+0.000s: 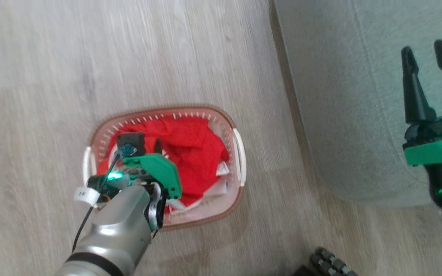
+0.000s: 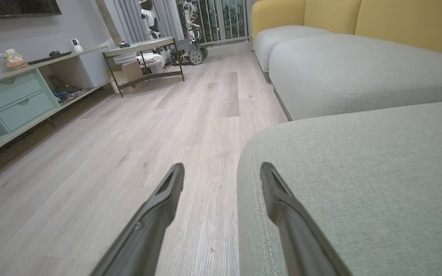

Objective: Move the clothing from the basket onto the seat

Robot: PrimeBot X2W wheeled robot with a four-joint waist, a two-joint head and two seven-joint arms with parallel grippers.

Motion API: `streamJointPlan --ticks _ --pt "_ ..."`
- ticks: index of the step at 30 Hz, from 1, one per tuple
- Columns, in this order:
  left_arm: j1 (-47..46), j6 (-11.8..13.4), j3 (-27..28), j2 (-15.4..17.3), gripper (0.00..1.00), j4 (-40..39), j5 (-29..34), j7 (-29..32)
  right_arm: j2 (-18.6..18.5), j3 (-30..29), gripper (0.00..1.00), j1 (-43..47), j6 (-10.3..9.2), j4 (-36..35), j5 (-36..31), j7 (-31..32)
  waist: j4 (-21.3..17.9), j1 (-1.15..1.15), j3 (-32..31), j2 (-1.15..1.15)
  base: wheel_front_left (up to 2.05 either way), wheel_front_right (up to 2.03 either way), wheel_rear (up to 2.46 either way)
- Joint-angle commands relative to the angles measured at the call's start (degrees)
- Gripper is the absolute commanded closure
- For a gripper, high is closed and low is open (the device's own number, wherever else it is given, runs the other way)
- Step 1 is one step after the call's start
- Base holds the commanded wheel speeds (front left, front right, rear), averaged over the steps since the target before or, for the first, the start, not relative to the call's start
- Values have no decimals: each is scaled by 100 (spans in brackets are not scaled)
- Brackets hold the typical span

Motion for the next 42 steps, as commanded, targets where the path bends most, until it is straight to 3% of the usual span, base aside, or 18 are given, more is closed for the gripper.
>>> streamJointPlan --ticks 1,10,18,28,42 --pt "142 2 272 69 100 -258 175 -79 -61 50 0 216 -1 -119 -67 -37 164 0 -446 0 0 0 0" --pt "912 -64 1154 230 100 -1594 1234 -80 102 110 0 606 -1 15 -124 -37 459 0 -1300 0 0 0 0" --pt "1596 -353 1875 335 100 -3096 2169 -80 283 136 0 901 -1 136 -302 -37 713 0 -2006 0 0 0 0" --pt "1678 -671 2002 422 100 -4555 2879 -81 517 169 0 1159 -1 154 -336 -37 795 0 -2514 0 0 0 0" --pt "576 -934 1878 562 100 -5617 3068 330 580 515 0 1343 -1 112 -390 -37 726 0 -2849 0 0 0 0"
